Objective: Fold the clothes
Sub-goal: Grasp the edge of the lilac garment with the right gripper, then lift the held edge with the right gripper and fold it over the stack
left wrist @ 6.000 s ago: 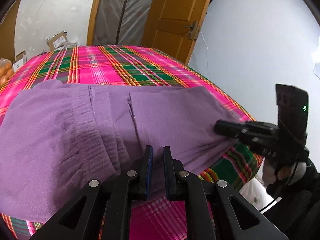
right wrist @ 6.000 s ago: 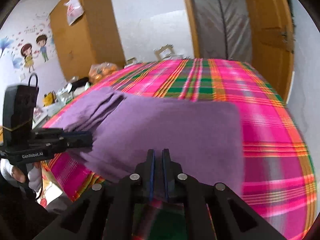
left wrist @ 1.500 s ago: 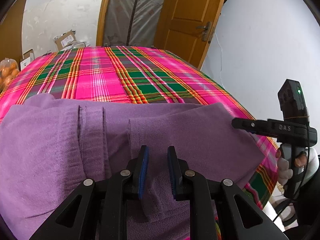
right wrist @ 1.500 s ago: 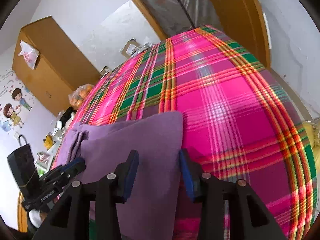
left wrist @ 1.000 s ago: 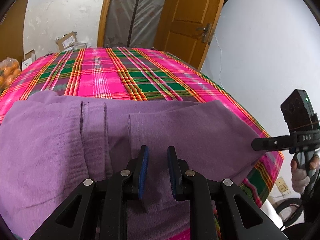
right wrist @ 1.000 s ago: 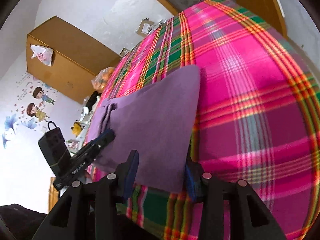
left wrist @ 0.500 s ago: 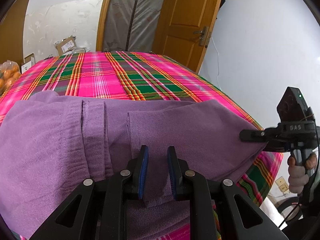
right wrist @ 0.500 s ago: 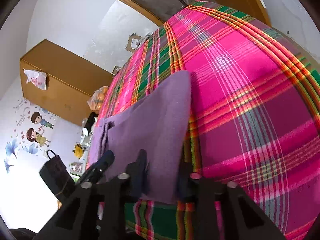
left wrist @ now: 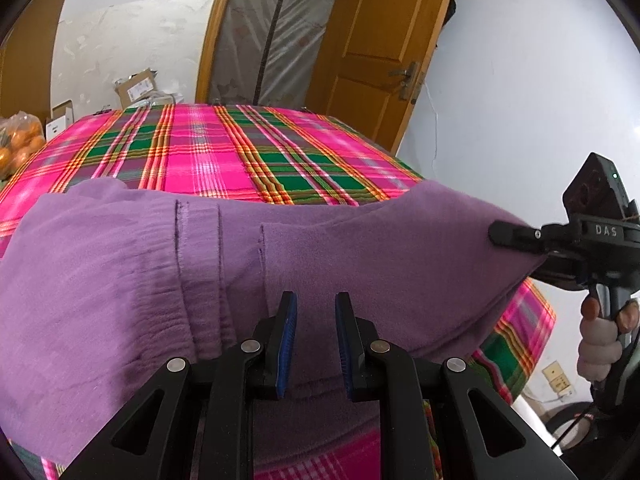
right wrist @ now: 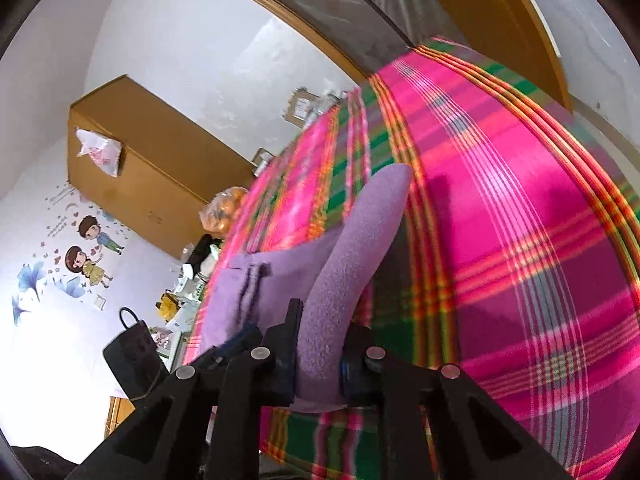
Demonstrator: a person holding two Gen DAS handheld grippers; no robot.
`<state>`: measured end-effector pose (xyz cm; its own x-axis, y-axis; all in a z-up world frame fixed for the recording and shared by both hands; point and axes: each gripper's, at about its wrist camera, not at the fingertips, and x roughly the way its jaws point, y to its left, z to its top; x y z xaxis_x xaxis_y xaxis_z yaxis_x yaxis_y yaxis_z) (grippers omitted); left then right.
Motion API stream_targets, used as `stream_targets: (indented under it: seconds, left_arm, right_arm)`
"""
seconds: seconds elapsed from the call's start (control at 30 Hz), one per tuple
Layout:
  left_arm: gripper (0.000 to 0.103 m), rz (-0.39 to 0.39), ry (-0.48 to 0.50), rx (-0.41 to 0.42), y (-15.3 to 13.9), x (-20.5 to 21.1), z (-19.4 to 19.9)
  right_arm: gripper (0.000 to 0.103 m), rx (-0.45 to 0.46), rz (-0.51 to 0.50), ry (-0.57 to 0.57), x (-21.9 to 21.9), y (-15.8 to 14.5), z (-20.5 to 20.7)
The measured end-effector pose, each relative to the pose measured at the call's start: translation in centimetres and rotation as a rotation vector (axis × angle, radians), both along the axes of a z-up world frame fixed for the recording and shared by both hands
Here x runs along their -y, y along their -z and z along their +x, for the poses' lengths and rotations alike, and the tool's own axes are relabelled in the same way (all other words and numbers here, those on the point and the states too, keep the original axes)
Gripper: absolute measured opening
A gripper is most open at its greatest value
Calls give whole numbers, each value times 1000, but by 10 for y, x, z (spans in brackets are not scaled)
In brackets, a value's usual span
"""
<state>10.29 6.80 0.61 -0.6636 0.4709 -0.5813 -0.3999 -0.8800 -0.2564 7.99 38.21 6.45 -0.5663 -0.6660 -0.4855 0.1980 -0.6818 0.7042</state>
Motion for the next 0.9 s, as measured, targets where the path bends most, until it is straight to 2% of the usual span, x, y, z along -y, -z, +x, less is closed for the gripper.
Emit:
stream_targets:
  seconds: [0.23, 0.63, 0.9]
  left_arm:
    - [20, 45, -35, -51, -13, 14, 10]
    - [20, 49, -161, -23, -14, 49, 7]
    - [20, 53, -133, 29, 0, 49, 6]
  right_arm:
    - [15, -92, 5, -49, 16, -33, -2]
    - [15, -193, 19, -143, 56, -75, -4]
    - [15, -254, 39, -236, 101, -101, -6]
